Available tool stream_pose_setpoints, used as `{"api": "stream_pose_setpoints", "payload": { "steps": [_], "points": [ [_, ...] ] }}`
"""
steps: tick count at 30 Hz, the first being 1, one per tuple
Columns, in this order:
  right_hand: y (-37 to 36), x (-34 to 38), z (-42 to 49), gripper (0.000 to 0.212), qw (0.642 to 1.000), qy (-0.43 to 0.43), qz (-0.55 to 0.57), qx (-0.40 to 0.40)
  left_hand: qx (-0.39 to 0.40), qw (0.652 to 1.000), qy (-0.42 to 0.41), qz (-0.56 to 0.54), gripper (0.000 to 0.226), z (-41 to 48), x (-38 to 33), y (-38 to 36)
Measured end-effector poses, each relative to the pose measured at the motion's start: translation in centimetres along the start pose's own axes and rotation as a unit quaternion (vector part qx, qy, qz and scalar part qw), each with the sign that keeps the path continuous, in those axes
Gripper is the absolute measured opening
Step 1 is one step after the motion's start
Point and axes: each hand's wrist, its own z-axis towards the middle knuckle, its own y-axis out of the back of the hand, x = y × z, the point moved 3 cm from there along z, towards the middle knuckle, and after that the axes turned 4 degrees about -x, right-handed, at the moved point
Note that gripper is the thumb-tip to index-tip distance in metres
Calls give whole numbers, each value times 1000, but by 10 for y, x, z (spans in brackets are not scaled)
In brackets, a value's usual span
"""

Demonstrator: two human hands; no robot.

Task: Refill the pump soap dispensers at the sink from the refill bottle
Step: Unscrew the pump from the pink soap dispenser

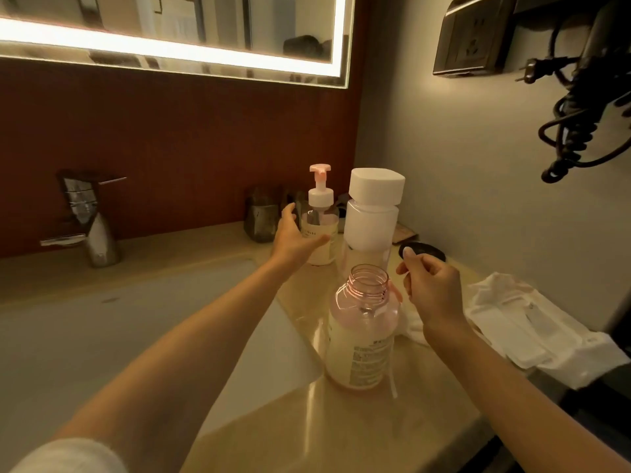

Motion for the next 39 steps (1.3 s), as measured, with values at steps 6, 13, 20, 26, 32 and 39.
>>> {"api": "stream_pose_setpoints", "payload": {
  "steps": [6, 13, 20, 26, 32, 39],
  "points": [
    [-7, -10, 7, 34, 1000, -9, -4, 4, 17, 1000, 5, -4, 95, 26, 8, -15],
    [3, 2, -4, 34, 1000, -19, 3, 15, -1, 1000, -3, 1, 79, 4, 12, -4],
    [28, 50, -36, 35, 999, 7, 51, 11, -13, 999, -41, -4, 72, -60, -20, 50],
    [31, 96, -79, 28, 994, 80, 70, 36, 41, 999, -30, 7, 64, -132, -45, 91],
    [11, 122, -121, 25, 976, 187, -37, 102, 54, 998, -24, -20, 61, -200, -45, 116],
    [2, 113, -143, 66, 956, 223, -146, 125, 98, 995, -28, -18, 68, -245, -33, 107]
  ]
}}
